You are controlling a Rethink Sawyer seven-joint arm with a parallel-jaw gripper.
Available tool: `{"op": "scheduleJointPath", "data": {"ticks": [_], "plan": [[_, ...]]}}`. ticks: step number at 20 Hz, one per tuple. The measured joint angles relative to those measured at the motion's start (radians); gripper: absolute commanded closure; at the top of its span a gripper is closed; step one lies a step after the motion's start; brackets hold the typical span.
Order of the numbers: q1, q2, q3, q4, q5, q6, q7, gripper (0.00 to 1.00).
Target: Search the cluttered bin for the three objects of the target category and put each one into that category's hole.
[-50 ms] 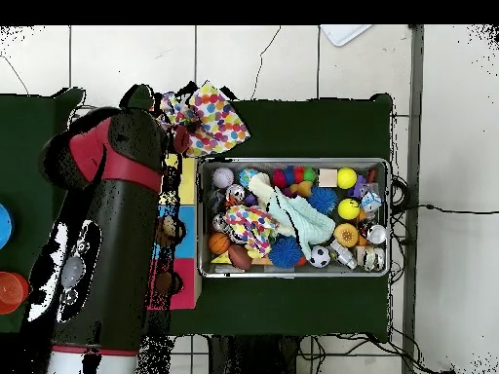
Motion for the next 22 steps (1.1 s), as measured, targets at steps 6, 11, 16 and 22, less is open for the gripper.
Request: {"op": "scheduleJointPath", "data": {"ticks": [6, 11, 16, 22], "plan": [[0.000, -0.041, 0.001, 0.076, 0.010, 0.000, 0.000, 1.00], [-0.001, -0.079, 0.005, 0.134, 0.010, 0.000, 0.000, 1.00], [-0.010, -0.117, 0.021, 0.175, 0.015, 0.000, 0.000, 1.00], [-0.028, -0.144, 0.060, 0.199, 0.041, 0.000, 0.000, 1.00]]}}
